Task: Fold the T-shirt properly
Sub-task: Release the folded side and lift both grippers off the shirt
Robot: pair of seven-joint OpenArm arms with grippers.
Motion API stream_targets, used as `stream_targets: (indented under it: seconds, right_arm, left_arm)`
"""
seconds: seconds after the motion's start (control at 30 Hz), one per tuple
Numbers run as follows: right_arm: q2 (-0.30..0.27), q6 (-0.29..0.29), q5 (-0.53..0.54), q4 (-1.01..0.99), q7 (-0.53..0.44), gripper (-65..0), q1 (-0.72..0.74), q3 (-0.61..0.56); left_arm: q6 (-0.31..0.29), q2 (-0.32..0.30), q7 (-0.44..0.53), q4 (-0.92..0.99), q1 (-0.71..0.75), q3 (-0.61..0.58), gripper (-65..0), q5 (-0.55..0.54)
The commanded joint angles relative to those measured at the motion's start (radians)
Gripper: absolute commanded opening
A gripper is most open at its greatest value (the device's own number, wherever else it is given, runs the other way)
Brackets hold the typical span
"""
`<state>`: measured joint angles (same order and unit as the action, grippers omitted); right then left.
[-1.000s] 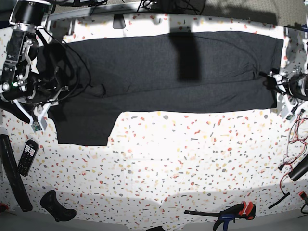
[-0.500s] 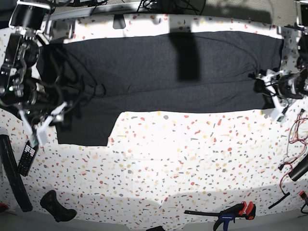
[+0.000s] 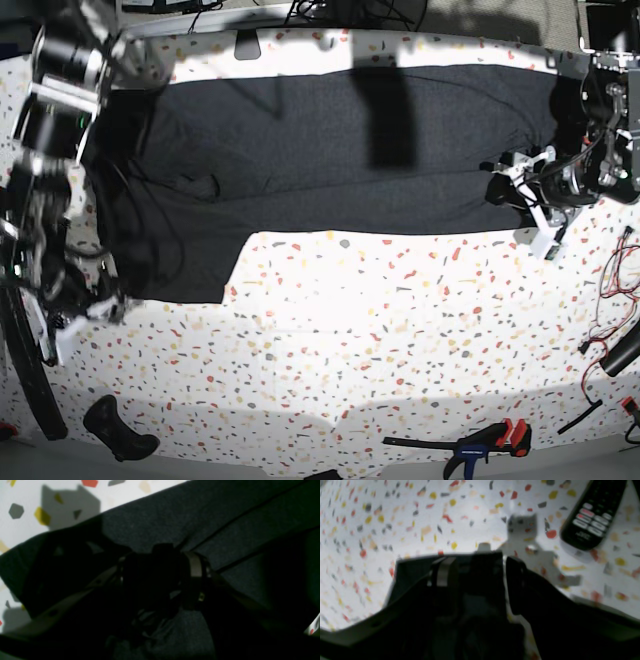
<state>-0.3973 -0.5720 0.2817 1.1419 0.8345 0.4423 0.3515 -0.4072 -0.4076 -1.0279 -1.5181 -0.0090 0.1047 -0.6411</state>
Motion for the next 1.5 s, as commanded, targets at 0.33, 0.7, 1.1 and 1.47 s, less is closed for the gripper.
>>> stream_targets:
  seconds: [0.33,0.7,1.1,1.47]
  right_arm:
    - [-0.015,-0.003,-0.199,-0.45,-0.219,-35.3,0.141,0.002]
    - [0.012,0.005,-0.185,-0.497,-0.201,-50.1,0.109,0.0]
    - [0.006,-0.126,0.068,-0.259,0.004,-65.0,0.071,0.001]
    - [0.006,-0.126,0.272,0.282,0.136,-65.0,-0.274,0.001]
  left_arm:
    - [-0.005,-0.011,0.011,-0.017,-0.013,0.007,-38.3,-0.006]
    - [-0.005,-0.011,0.004,-0.017,-0.013,0.007,-38.3,-0.006]
    - [-0.005,-0.011,0.005,-0.017,-0.013,0.007,-38.3,-0.007]
    - [-0.005,-0.011,0.005,-0.017,-0.013,0.007,-38.3,-0.006]
